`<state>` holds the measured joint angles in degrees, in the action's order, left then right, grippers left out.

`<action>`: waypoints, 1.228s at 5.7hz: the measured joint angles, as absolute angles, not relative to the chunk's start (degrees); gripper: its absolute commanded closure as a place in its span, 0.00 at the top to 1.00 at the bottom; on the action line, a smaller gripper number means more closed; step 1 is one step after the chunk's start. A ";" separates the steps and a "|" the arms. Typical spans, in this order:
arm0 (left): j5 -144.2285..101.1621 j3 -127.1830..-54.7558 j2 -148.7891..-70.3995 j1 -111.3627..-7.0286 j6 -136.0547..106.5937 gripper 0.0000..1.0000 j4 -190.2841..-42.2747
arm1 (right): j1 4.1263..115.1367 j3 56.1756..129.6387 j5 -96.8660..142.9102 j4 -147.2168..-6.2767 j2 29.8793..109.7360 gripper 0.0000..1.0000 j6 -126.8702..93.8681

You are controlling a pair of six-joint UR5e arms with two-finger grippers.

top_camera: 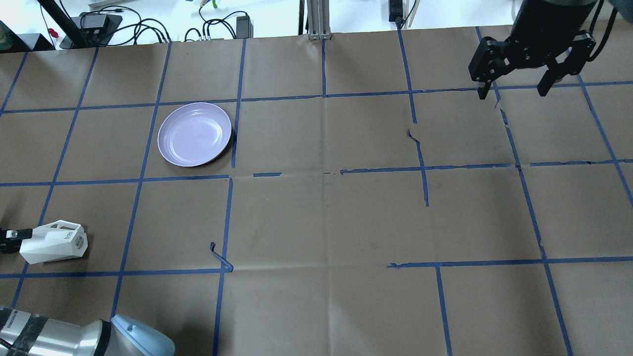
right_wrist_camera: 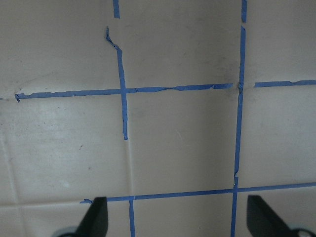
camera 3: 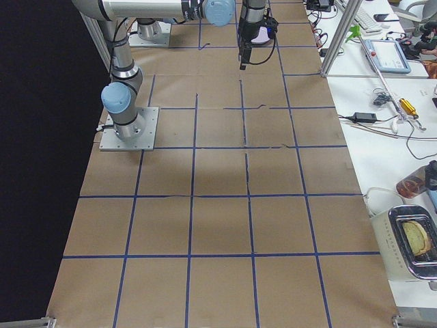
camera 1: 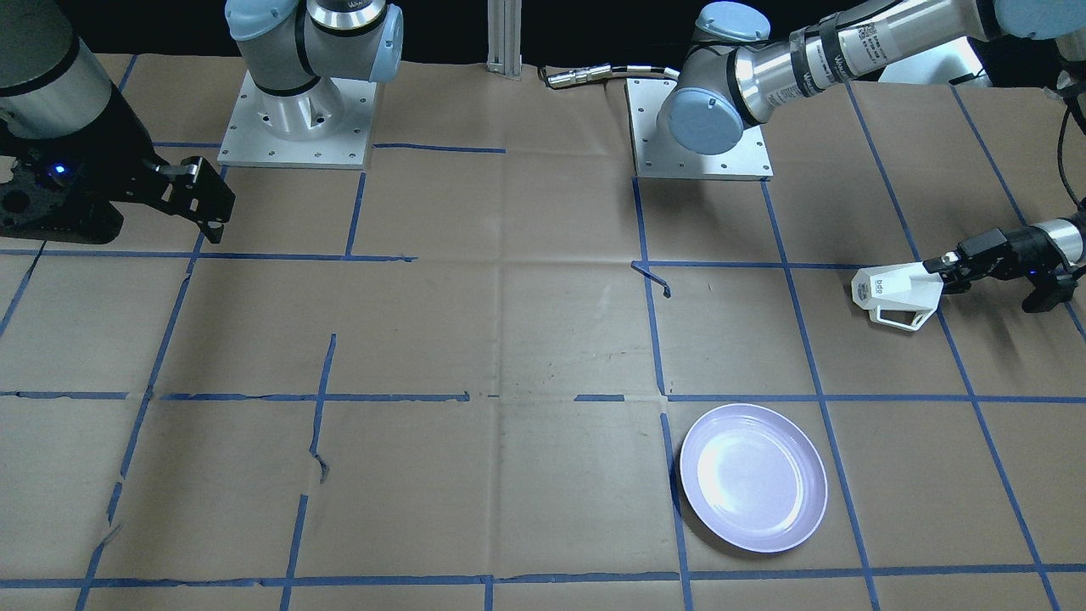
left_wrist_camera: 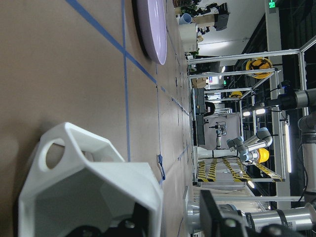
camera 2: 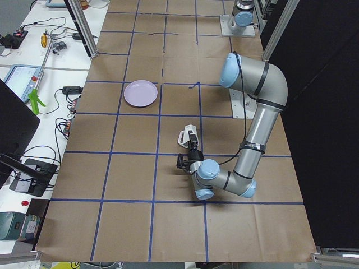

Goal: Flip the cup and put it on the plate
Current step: 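Lift the mug with the left gripper, turning it upright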

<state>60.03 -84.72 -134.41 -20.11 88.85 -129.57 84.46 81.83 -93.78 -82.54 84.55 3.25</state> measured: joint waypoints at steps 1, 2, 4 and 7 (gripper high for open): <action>60.04 -84.67 -134.28 -20.06 89.12 0.00 -129.92 | 84.46 81.83 -93.78 -82.53 84.55 1.00 3.25; 59.98 -84.30 -133.42 -20.01 89.07 0.00 -131.29 | 84.46 81.83 -93.78 -82.55 84.55 1.00 3.25; 59.88 -80.26 -127.26 -20.21 86.41 0.00 -138.36 | 84.46 81.83 -93.78 -82.55 84.55 1.00 3.25; 58.78 -77.49 -114.16 -22.25 76.90 0.00 -142.73 | 84.46 81.83 -93.78 -82.53 84.55 1.00 3.25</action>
<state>58.78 -77.49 -114.16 -22.25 76.90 -142.73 84.46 81.83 -93.78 -82.53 84.55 3.25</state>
